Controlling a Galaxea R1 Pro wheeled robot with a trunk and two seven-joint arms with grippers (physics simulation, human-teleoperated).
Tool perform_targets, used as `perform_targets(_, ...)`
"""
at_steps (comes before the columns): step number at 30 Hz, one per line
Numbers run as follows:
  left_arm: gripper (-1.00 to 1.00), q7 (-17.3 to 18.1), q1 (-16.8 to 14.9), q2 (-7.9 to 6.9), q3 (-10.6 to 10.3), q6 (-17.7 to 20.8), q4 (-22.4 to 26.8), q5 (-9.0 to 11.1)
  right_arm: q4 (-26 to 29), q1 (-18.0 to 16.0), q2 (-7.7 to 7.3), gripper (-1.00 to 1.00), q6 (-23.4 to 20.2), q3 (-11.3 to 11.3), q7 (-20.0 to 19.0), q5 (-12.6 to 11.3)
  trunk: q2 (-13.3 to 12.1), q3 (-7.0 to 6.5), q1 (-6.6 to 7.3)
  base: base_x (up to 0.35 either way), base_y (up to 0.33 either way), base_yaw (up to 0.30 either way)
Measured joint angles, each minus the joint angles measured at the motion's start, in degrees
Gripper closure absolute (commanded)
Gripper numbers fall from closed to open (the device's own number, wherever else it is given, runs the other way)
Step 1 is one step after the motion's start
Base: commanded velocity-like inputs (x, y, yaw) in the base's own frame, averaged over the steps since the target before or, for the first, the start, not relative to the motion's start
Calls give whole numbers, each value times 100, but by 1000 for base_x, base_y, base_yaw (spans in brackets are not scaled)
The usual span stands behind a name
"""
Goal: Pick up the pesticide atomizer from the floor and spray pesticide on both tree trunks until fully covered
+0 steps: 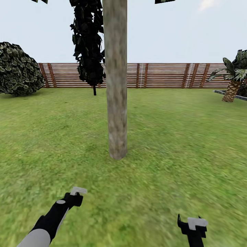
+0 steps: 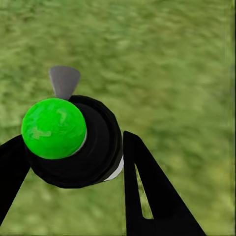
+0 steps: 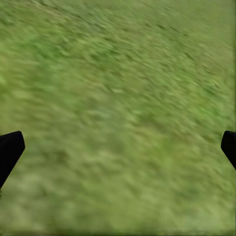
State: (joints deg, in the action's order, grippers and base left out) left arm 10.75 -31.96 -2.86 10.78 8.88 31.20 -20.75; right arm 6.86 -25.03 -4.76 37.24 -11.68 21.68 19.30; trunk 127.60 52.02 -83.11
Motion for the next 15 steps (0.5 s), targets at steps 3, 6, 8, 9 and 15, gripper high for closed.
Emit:
perform_targets(3, 100, -2, 6, 246, -13, 49, 21, -16, -5, 11, 15, -100, 2, -2, 3, -34, 0, 0, 0, 2, 0, 0)
perform_targets(6, 100, -7, 6, 296, 19, 52, 25, -14, -3, 14, 18, -100, 3, -2, 7, -64, 0, 0, 0, 87, 0, 0)
perform_targets(8, 100, -10, 6, 303, 38, 52, 25, -11, -9, 15, 34, -100, 0, -1, 5, -126, 0, 0, 0, 263, 0, 0)
perform_targets(9, 100, -11, 6, 300, 38, 53, 26, -11, -12, 15, 49, -100, -2, 0, 4, -142, 0, 0, 0, 308, 0, 0)
perform_targets(15, 100, -33, 6, 295, 22, 45, 20, -21, -17, 88, 194, -100, -4, -1, 4, -171, 0, 0, 0, 328, -60, 0)
